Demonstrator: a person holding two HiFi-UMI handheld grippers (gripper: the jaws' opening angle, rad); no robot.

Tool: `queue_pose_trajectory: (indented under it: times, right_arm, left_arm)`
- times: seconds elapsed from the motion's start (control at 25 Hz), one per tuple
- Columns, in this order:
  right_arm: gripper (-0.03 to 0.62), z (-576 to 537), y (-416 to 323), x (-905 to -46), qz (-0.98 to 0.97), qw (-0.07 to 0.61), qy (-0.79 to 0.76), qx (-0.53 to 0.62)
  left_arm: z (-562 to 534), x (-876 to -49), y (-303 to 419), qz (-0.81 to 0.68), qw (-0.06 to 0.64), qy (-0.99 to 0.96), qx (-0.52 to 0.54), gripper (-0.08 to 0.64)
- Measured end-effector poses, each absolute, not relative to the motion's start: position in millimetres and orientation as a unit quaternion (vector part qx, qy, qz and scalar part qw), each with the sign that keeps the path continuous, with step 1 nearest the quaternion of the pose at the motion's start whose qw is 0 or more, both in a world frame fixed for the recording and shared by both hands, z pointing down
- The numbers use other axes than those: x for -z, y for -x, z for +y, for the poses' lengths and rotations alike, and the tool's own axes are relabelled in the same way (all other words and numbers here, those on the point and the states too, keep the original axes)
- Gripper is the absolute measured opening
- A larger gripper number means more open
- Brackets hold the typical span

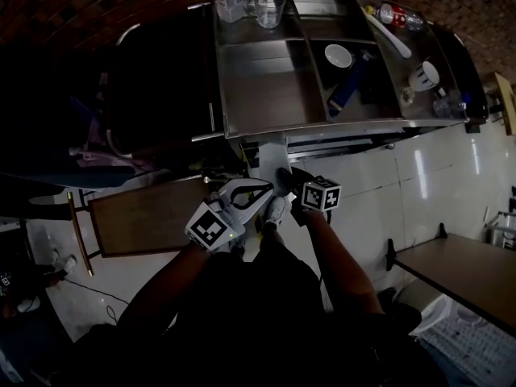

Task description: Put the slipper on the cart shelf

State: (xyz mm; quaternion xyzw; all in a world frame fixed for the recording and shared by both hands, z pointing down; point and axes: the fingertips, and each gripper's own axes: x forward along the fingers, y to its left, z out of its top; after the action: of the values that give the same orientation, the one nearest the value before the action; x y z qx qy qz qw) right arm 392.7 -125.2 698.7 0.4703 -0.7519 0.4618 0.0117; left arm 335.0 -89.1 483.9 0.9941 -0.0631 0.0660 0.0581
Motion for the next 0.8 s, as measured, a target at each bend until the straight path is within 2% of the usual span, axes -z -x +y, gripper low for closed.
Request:
queue_pose_trajectory:
  times: [0.8]
  right_arm:
    - [0.067, -232, -415, -699, -0.777, -0.042, -0.506, -0.371]
  left_arm:
    - [-110, -503, -339, -0.112, 0.078, -0.987, -0.082, 0.006]
